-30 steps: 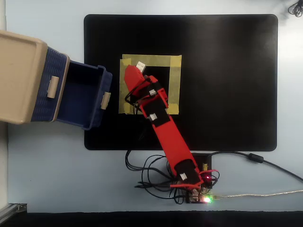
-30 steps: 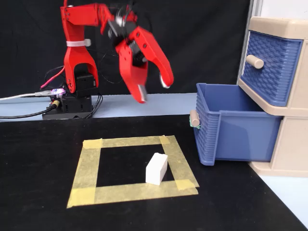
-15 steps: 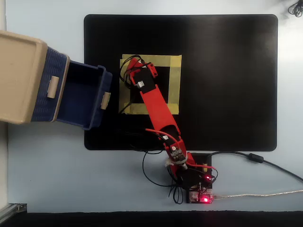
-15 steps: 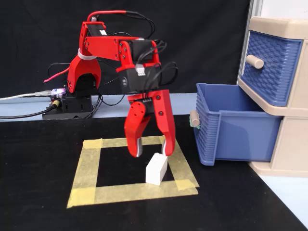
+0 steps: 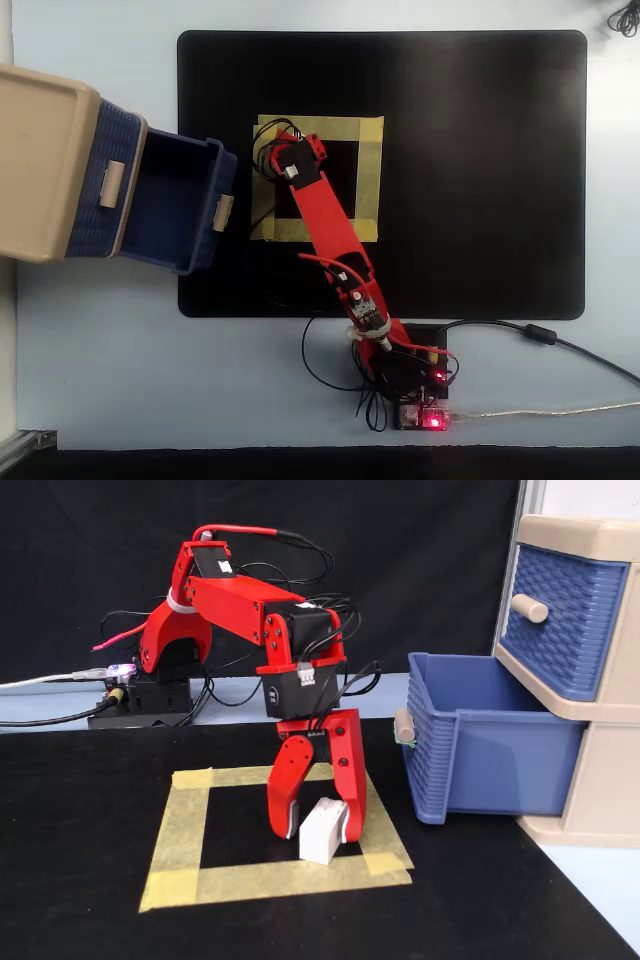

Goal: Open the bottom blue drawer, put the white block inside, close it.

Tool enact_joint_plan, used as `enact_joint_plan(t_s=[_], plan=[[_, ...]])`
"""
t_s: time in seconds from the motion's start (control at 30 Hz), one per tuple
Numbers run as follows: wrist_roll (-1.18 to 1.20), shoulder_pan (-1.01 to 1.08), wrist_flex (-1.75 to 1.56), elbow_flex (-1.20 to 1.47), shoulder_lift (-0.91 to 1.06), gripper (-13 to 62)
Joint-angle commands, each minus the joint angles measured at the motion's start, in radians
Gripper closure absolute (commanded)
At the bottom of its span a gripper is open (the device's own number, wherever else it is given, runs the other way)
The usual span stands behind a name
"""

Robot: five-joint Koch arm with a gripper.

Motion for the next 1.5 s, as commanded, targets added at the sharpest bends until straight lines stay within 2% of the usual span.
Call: enact_joint_plan(t_s=[0.0, 0.03, 0.07, 0.17, 0.37, 0.5, 0.7, 0.97, 1.0, 1.1, 1.13, 1.23, 1.33, 1.47], plan=[[0.051, -0.008, 0.025, -0.017, 0.025, 40.7], [0.051, -0.005, 0.057, -0.021, 0.032, 55.6], [0.051, 0.0, 0.078, -0.026, 0.046, 58.1], [0.054, 0.012, 0.098, -0.06, 0.089, 57.3], [0.012, -0.014, 0.272, -0.299, 0.33, 57.3], [-0.126, -0.238, 0.362, -0.495, 0.408, 57.3], [-0.204, -0.48, 0.272, -0.557, 0.348, 57.0], [-0.207, -0.495, 0.242, -0.56, 0.186, 56.3], [-0.202, -0.495, 0.236, -0.56, 0.156, 50.1], [-0.202, -0.495, 0.193, -0.565, 0.126, 21.3], [-0.198, -0.494, 0.178, -0.568, 0.124, 17.0], [-0.19, -0.494, 0.169, -0.578, 0.133, 15.7], [-0.181, -0.486, 0.201, -0.595, 0.241, 15.6], [-0.153, -0.459, 0.463, -0.578, 0.411, 15.6]])
